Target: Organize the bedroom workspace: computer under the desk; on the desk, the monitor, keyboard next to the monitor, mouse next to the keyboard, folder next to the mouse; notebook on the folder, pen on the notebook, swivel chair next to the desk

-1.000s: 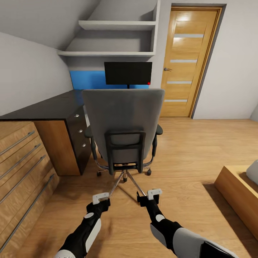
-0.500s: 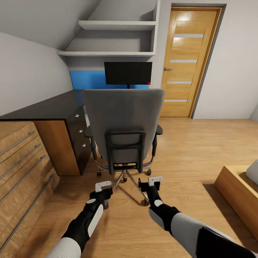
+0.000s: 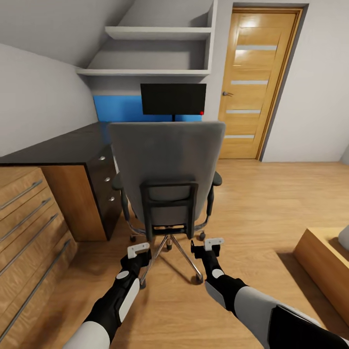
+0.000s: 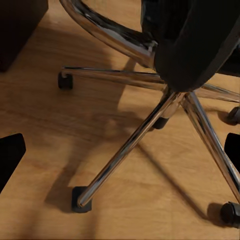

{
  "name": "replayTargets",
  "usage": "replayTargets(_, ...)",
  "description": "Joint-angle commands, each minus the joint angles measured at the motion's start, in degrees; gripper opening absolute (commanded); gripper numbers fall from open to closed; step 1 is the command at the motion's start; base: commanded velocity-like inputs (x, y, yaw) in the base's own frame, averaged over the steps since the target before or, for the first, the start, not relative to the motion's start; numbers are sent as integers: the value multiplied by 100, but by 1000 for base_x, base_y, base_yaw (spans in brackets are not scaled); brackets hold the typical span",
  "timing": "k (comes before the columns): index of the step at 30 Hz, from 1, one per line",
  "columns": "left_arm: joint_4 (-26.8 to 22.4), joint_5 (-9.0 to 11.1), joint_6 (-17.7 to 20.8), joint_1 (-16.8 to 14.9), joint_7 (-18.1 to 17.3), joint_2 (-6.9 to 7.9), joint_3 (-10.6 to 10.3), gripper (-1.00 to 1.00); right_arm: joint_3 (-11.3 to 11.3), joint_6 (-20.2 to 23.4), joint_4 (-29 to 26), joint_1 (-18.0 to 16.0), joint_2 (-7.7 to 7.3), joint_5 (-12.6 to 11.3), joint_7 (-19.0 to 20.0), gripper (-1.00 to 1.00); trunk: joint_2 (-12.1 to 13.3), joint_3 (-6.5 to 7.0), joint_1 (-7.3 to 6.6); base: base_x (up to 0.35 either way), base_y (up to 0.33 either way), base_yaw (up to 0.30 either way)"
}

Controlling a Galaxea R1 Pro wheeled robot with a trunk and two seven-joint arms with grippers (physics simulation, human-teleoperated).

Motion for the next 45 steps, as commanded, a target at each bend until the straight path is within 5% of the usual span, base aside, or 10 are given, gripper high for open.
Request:
replayTargets(1, -6, 47, 24, -1, 45, 4, -27, 100, 51, -10, -2, -4, 0, -28, -35, 100, -2, -6, 2, 300, 0, 0)
replayTargets(45, 109, 44, -5, -1, 47, 13, -19, 100, 64, -83, -2, 4, -15, -18, -30, 100, -2, -6, 2, 316, 0, 0)
